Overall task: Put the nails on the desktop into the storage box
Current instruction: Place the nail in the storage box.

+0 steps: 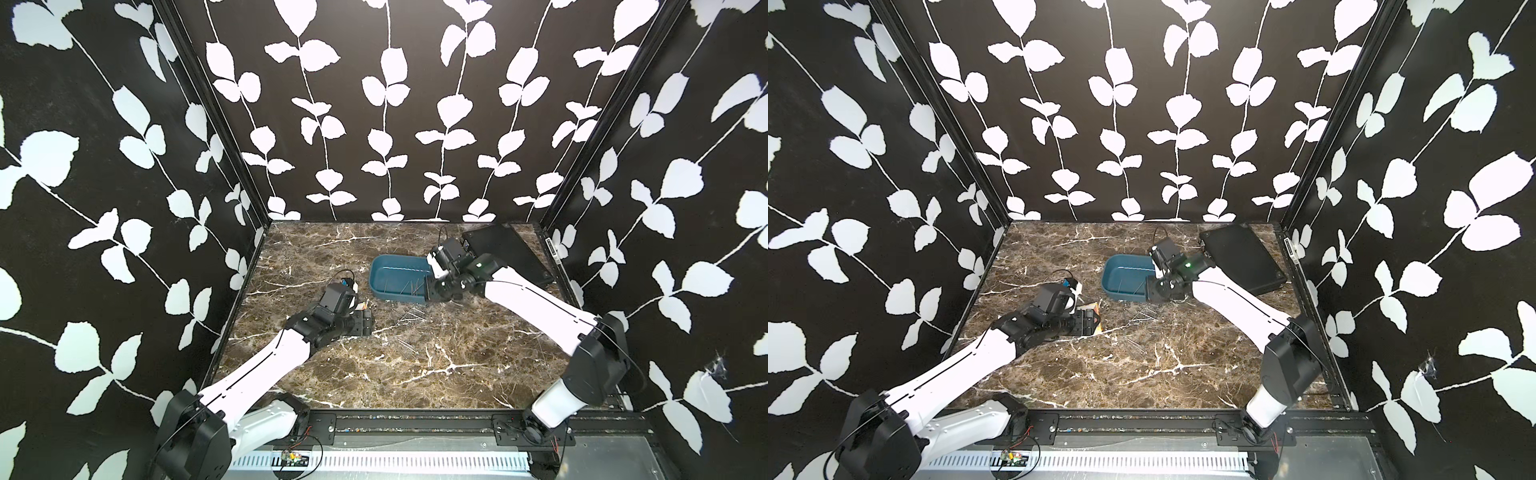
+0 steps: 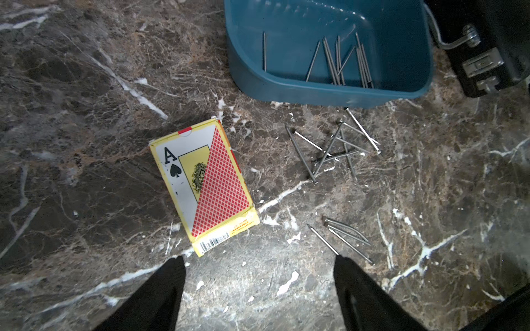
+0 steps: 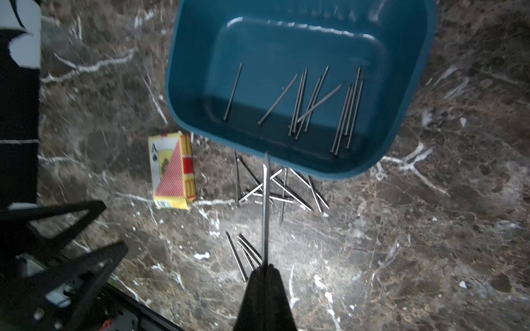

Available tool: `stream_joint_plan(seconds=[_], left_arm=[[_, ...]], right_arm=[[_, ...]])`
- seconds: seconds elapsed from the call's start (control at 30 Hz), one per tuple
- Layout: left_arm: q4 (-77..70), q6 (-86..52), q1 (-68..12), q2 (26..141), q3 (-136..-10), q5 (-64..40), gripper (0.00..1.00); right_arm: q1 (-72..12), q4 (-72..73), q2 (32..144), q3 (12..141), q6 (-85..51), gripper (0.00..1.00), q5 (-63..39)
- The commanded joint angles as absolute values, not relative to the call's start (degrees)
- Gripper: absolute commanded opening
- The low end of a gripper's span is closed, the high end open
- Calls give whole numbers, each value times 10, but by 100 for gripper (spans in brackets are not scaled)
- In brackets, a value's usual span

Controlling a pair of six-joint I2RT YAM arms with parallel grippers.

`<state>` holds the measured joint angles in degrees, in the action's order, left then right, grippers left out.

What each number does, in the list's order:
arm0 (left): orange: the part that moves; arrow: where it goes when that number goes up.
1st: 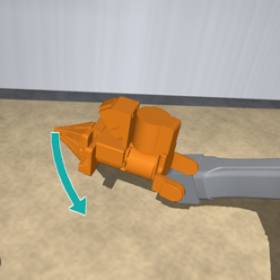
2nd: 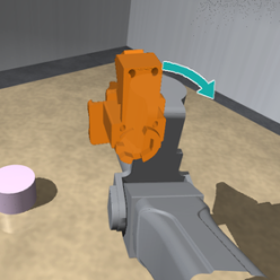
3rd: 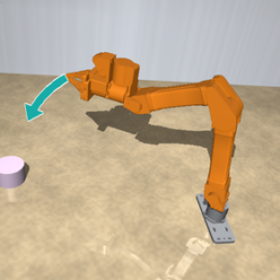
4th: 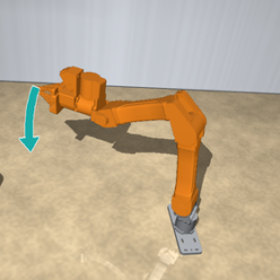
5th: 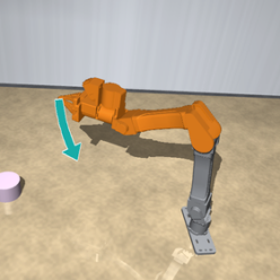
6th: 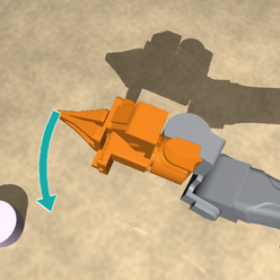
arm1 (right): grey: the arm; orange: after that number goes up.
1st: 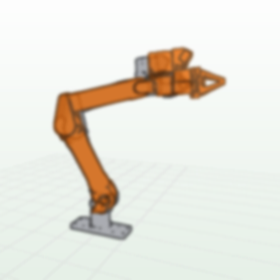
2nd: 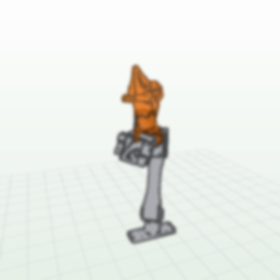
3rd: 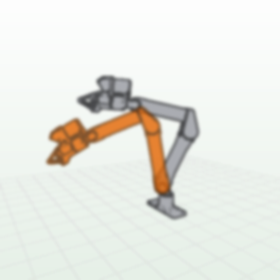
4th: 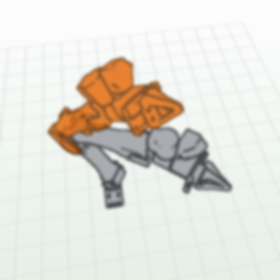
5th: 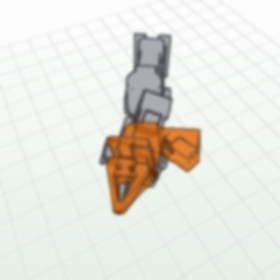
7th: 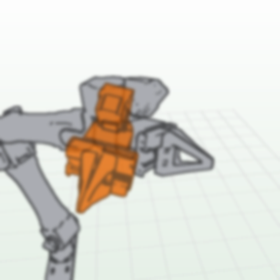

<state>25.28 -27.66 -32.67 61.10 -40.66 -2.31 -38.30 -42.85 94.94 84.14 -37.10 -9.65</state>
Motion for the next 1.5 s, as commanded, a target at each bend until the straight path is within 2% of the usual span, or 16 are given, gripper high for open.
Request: stream_joint_plan(seconds=[0.0, 0.13, 0.17, 0.23, 0.47, 0.8, 0.87, 1.0, 1.23, 1.47], left_arm=[[245, -279, -323, 591, -401, -26, 86], [248, -273, -321, 581, -400, -33, 92], [252, -273, -322, 579, -401, -31, 97], [263, -272, -320, 577, -402, -29, 98], [307, -272, -317, 576, -411, -12, 99], [322, -255, -315, 624, -435, -27, 98], [324, -255, -315, 644, -442, -38, 97], [328, -250, -315, 676, -449, -55, 95], [300, -258, -314, 705, -441, -95, 93], [272, -275, -314, 725, -432, -116, 91]], right_arm=[[-370, -416, 998, 889, -425, 0, -115], [-349, -409, 1055, 919, -443, 0, -141], [-345, -407, 1071, 925, -444, 0, -147], [-340, -403, 1095, 936, -443, 0, -152], [-324, -386, 1167, 958, -431, 0, -167], [-322, -390, 1212, 977, -431, 0, -187], [-323, -391, 1213, 974, -432, 0, -188], [-322, -405, 1205, 974, -425, 12, -178], [-323, -440, 1154, 968, -391, 23, -144], [-345, -449, 1055, 887, -360, 25, -116]])
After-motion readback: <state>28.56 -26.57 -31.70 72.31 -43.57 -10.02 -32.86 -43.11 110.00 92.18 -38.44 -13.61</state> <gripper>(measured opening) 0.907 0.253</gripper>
